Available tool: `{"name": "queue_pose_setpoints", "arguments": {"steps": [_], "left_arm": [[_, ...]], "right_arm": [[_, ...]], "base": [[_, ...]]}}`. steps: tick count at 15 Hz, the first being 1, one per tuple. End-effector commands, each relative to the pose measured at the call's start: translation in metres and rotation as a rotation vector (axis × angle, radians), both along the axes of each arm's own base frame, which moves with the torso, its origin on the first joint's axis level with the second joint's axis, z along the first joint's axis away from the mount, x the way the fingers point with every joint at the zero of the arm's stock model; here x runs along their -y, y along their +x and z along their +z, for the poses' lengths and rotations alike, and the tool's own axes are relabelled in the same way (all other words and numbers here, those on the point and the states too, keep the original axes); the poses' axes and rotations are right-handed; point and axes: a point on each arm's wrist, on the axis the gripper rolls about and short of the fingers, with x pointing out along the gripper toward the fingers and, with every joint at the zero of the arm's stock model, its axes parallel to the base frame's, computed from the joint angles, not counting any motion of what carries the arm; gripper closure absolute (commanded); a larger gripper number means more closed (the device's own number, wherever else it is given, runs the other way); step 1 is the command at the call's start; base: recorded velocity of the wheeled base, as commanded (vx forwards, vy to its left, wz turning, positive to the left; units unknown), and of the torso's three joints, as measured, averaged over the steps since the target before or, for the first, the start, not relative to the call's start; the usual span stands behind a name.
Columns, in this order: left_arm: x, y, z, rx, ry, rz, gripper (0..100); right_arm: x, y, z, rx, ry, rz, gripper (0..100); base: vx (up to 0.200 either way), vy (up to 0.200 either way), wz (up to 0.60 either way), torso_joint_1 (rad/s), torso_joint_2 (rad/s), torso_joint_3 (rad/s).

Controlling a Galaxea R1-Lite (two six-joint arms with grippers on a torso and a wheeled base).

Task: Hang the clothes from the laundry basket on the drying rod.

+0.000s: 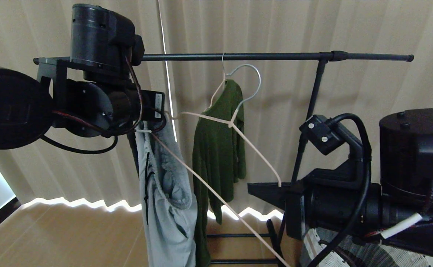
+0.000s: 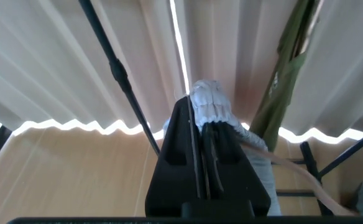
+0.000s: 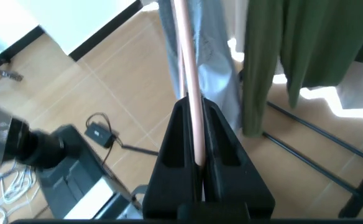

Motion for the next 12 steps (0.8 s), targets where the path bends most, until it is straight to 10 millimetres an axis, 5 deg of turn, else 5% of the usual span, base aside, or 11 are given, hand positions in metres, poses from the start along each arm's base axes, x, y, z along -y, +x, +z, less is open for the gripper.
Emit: {"name": "queue_pose_setpoints", "arguments": {"steps": [1, 5, 12], "left_arm": [[-0.003, -0.007, 0.007, 0.017, -0.013, -0.005, 100], [0.003, -0.016, 0.01, 0.027, -0.02, -0.037, 100], [0.032, -0.038, 0.014, 0.037, -0.043, -0.179, 100]], "right_arm": [[-0.008, 0.009, -0.002, -0.004, -0.004, -0.015, 100], [-0.024, 0.025, -0.009, -0.003, 0.016, -0.031, 100], [-0.023, 0.033, -0.008, 0.005, 0.021, -0.059, 100]], "base": [[0.0, 0.0, 0.0, 0.0, 0.0, 0.0], [0.0, 0.0, 0.0, 0.0, 0.0, 0.0], [0.0, 0.0, 0.0, 0.0, 0.0, 0.0]]}}
